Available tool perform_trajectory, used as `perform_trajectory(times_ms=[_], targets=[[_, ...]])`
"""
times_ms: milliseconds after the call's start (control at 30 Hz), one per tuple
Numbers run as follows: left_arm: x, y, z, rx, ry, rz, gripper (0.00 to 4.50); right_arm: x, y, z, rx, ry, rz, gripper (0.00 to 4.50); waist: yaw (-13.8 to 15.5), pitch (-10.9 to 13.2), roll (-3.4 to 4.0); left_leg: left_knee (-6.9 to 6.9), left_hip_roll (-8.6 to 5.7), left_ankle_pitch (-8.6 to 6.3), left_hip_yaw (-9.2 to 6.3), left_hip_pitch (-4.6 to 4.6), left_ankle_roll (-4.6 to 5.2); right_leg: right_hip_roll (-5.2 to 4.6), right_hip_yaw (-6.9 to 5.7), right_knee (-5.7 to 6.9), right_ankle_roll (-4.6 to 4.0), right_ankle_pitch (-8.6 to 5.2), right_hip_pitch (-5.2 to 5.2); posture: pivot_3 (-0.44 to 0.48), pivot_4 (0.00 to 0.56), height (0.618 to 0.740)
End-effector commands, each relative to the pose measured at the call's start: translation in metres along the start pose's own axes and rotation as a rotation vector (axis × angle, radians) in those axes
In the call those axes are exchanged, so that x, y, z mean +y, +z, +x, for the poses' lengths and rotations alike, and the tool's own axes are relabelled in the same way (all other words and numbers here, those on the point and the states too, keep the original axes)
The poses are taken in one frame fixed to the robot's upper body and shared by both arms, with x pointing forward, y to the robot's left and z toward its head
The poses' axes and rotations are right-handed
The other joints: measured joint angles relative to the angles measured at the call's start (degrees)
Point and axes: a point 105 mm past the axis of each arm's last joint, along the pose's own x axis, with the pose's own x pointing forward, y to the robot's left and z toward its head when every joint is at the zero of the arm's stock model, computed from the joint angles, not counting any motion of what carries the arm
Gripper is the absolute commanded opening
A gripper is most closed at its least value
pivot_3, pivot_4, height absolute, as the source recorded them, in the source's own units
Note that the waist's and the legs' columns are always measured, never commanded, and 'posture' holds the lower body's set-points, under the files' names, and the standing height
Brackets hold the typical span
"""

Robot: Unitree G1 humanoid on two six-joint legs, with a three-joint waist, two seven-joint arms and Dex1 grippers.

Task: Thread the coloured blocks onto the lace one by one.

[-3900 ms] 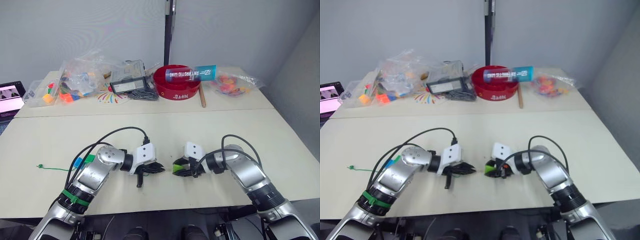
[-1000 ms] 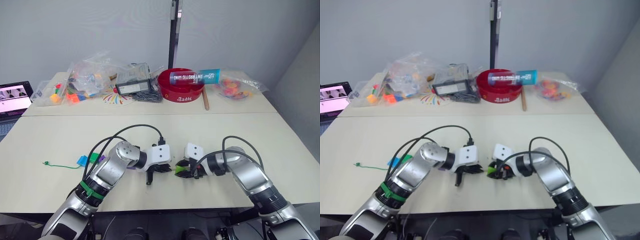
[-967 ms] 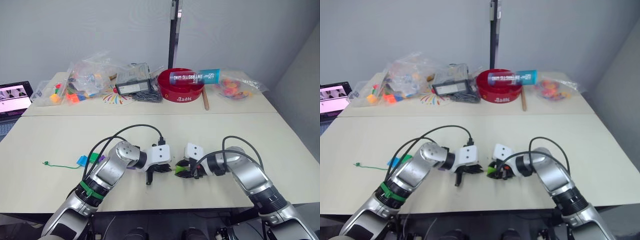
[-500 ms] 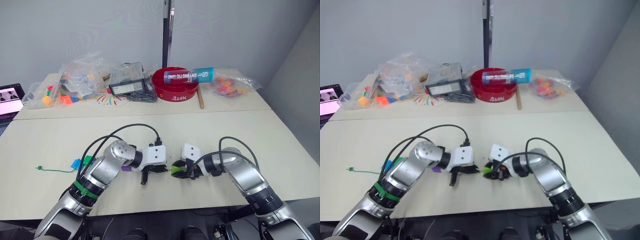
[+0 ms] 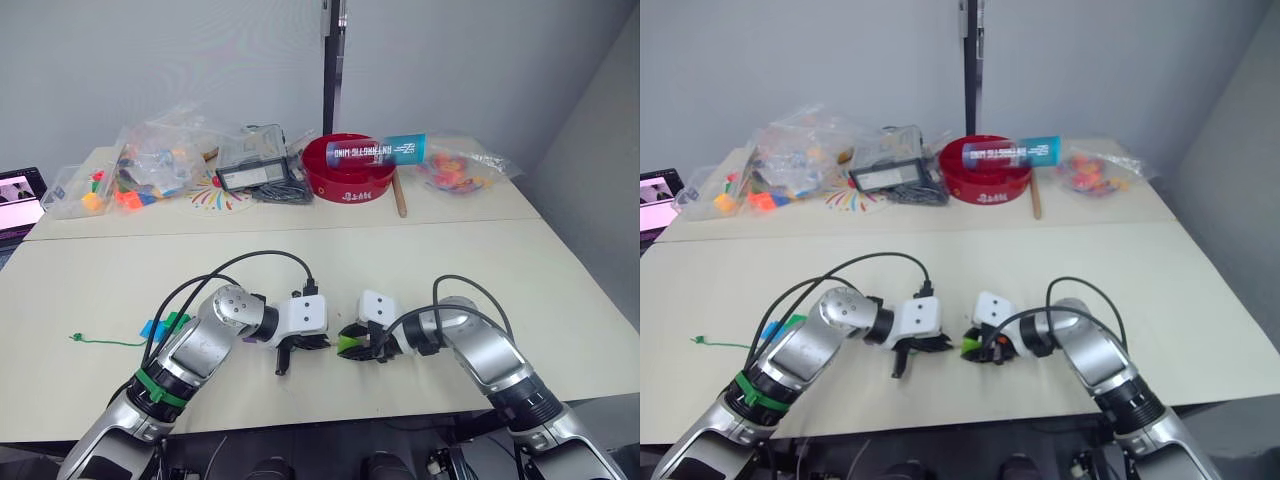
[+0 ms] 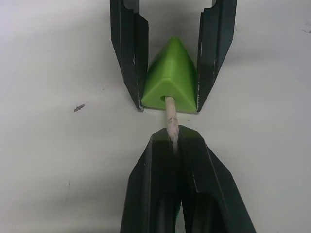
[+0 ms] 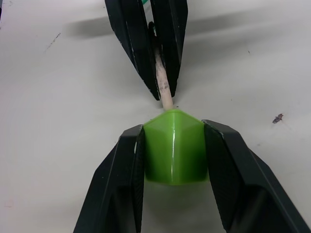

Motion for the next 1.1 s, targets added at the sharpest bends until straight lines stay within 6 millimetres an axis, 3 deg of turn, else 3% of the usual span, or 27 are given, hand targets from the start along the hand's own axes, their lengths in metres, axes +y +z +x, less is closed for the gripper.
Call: perform_trajectory(times_ms=[33,167,200,267,567,800,933,1100], targets=[[-0.017,0.018,0.016,-0.080,-0.099,0.029,0.00,0.005,0.005,0.006,-0.016,0.018,-0.006,1.31,0.1,0.0,0.00,0.00,0.00,0.00,0.00,0.00,0.00,0.00,0.00,0.00,0.00,0.00,0.00,0.000,0.150,0.740],[-0.015,0.020,0.018,-0.092,-0.104,0.047,0.00,0.005,0.004,0.005,-0.014,0.017,-0.003,1.31,0.3,0.0,0.00,0.02,-0.02,0.00,0.00,0.00,0.00,-0.03,0.00,-0.01,0.00,0.00,0.03,0.000,0.150,0.740],[-0.014,0.021,0.017,-0.099,-0.100,0.048,0.55,0.005,0.004,0.005,-0.013,0.017,-0.002,1.31,0.3,0.0,0.00,0.05,-0.03,0.00,0.00,0.00,0.00,-0.03,0.00,-0.01,0.00,0.00,0.05,0.000,0.150,0.740],[-0.012,0.023,0.016,-0.110,-0.096,0.053,0.98,0.005,0.003,0.005,-0.012,0.016,0.000,1.31,0.3,0.0,-0.01,0.06,-0.04,0.00,0.00,0.00,0.00,-0.05,0.00,-0.02,0.00,0.00,0.05,0.000,0.150,0.740],[0.002,0.022,-0.003,-0.116,-0.038,0.053,3.94,0.003,0.003,0.004,-0.012,0.010,0.002,1.31,0.2,0.0,0.00,0.10,-0.03,0.00,0.00,-0.06,-0.01,-0.04,0.00,-0.02,0.00,0.00,-0.01,0.000,0.150,0.740],[0.013,0.017,-0.022,-0.128,0.008,0.019,3.97,0.004,0.003,0.005,-0.012,0.011,0.000,1.31,-0.1,0.0,0.00,0.08,0.00,0.00,0.00,-0.06,-0.01,-0.01,0.00,0.00,0.00,0.00,-0.07,0.000,0.150,0.740],[0.011,0.003,-0.031,-0.115,-0.001,-0.012,3.97,0.004,0.002,0.004,-0.008,0.010,-0.001,1.31,-0.1,0.0,0.00,0.07,0.00,0.00,0.00,-0.06,-0.01,-0.01,0.00,0.00,0.00,0.00,-0.07,0.000,0.150,0.740],[0.004,-0.006,-0.028,-0.115,-0.024,-0.043,3.97,0.004,0.002,0.004,-0.006,0.010,-0.001,1.31,0.0,0.0,0.00,0.06,0.00,0.00,0.00,-0.06,-0.01,-0.02,0.00,-0.01,0.00,0.00,-0.07,0.000,0.150,0.740]])
